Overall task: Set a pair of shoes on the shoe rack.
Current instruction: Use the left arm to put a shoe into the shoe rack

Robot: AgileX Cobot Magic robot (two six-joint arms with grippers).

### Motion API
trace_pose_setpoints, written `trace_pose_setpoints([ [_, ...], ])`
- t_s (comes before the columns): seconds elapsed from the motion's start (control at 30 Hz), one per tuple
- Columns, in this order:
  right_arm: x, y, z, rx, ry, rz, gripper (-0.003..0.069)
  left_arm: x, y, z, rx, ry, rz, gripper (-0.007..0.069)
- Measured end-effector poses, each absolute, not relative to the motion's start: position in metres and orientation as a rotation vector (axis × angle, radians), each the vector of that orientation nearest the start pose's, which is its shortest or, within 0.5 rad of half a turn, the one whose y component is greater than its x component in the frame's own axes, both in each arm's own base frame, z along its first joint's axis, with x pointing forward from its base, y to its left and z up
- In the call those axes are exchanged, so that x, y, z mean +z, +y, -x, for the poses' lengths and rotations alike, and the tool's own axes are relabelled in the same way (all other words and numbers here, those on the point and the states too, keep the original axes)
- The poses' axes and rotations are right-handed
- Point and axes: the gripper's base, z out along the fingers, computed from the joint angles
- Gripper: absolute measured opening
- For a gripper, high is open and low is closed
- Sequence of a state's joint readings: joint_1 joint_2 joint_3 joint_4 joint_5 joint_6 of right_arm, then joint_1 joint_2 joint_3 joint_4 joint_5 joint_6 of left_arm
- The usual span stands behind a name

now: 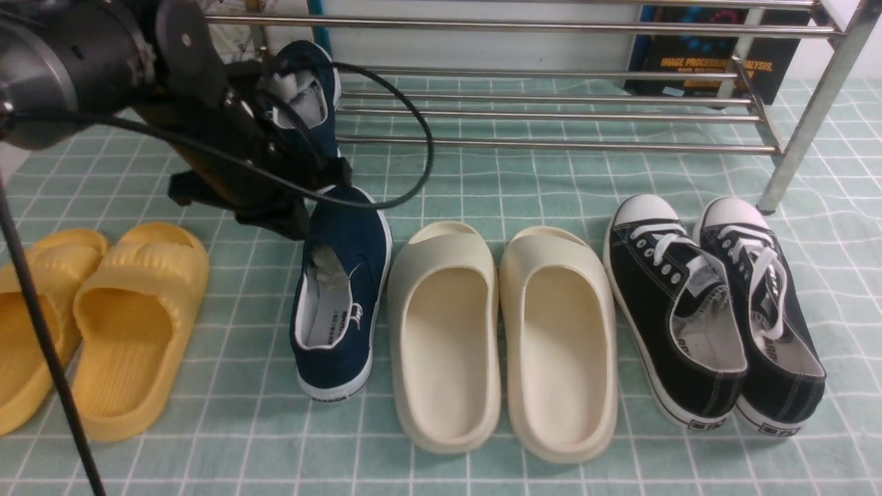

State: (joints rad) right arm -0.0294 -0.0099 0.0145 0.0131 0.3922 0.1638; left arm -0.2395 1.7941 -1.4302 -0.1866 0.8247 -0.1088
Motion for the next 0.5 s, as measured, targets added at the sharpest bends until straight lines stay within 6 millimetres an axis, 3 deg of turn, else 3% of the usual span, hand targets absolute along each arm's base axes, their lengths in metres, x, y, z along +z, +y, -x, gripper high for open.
trace_pose_setpoints([
  [0.1,0.174,-0.001,-0.052,0.105,1.872,-0.189,0.0247,0.252,-0.113,-0.389,-0.355,2.603,-0.051,-0.0013],
  [0.23,0.174,-0.001,-0.052,0.105,1.872,-0.189,0.0247,0.248,-0.110,-0.407,-0.316,2.552,-0.038,-0.0013],
  [0.37,0.174,-0.001,-0.052,0.105,1.872,-0.189,0.0247,0.252,-0.092,-0.430,-0.255,2.536,0.048,-0.0013],
  [0.5,0.174,-0.001,-0.052,0.105,1.872,-0.189,0.0247,0.257,-0.078,-0.439,-0.232,2.558,0.121,-0.0013],
])
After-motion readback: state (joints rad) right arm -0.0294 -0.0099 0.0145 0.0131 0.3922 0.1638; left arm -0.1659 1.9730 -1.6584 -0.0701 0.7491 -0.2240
